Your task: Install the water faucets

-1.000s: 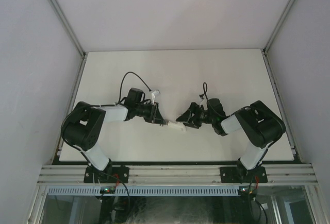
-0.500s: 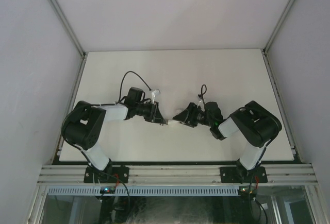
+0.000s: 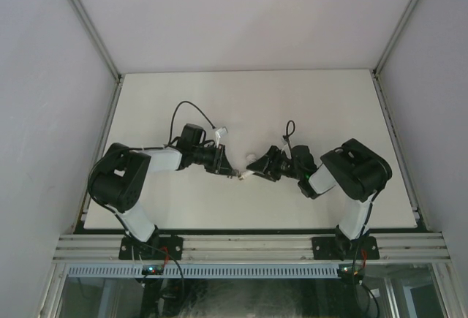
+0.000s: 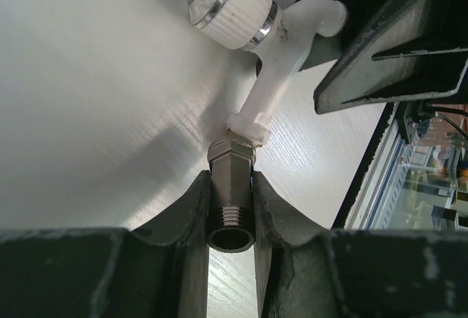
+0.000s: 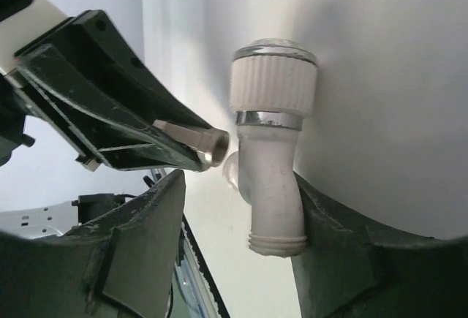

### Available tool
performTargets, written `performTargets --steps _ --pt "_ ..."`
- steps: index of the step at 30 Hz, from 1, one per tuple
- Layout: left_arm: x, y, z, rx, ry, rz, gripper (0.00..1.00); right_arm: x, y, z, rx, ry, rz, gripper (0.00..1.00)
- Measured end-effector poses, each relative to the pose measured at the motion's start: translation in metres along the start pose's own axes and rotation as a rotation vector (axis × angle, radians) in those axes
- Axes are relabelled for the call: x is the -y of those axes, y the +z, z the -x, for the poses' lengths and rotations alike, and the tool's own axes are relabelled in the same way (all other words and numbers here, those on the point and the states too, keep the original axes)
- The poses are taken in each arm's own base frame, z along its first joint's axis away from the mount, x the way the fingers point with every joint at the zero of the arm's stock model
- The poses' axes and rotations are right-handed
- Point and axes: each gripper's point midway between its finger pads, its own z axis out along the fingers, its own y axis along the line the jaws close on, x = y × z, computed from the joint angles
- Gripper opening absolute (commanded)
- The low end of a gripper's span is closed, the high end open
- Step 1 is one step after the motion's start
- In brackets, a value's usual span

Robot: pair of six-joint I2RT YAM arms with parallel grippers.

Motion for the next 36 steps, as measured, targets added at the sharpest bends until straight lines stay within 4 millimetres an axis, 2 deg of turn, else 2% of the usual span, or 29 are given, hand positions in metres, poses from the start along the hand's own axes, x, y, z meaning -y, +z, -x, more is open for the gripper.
performTargets --steps 3,11,18,23,26,29,36 --pt "0.000 0.000 0.000 0.000 0.000 0.000 0.00 0.010 -0.003 0.001 -0.009 0.016 -0.041 0.62" --pt "0.000 0.000 0.000 -0.001 0.000 0.001 0.00 0.014 -0.012 0.009 -0.044 -0.033 -0.125 0.66" --pt "0.005 -0.004 0.005 0.018 0.018 -0.001 0.00 0.025 -0.039 0.018 -0.028 -0.112 -0.268 0.71" --pt "0.011 -0.008 0.010 0.040 0.037 -0.008 0.00 0.037 -0.059 0.036 -0.016 -0.152 -0.332 0.70" --pt "0.011 -0.008 0.005 0.043 0.027 -0.015 0.00 0.037 -0.052 0.046 -0.058 -0.175 -0.305 0.67" --pt "0.014 -0.006 -0.005 0.042 -0.003 -0.041 0.00 0.032 -0.039 0.048 -0.122 -0.198 -0.258 0.66" --pt "0.022 -0.001 -0.006 0.068 -0.044 -0.110 0.00 0.022 -0.025 0.025 -0.255 -0.221 -0.169 0.64"
